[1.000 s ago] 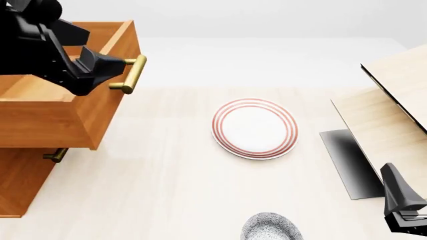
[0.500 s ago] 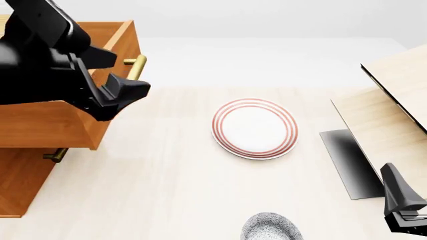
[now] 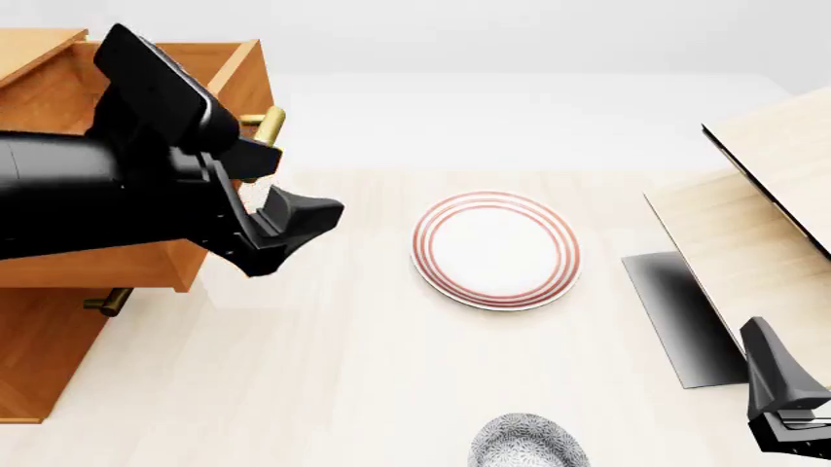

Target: Open the top drawer of the cabinet and put the bowl in it.

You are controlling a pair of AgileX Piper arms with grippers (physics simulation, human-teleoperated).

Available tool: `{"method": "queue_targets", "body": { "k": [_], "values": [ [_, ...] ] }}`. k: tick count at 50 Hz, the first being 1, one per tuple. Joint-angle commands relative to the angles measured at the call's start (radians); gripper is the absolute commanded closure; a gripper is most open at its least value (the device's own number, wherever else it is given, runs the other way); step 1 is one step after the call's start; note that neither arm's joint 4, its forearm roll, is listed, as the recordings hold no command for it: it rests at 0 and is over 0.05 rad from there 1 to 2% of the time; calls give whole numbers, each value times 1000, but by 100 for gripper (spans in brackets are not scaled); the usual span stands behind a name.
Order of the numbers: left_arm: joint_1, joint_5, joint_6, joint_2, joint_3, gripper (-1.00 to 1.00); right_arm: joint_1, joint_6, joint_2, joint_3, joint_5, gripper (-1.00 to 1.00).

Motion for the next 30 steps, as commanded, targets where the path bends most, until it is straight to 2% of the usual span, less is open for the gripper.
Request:
{"method": "queue_targets", "body": {
  "k": [1, 10, 30],
  "values": [
    [-35, -50, -34, 19, 49, -100, 0, 0, -1, 1, 0, -100],
    [-87, -107, -87, 81, 65, -100, 0, 0, -1, 1, 0, -100],
    [-112, -215, -155, 149, 151, -100, 0, 0, -1, 1, 0, -100]
  ]
}}
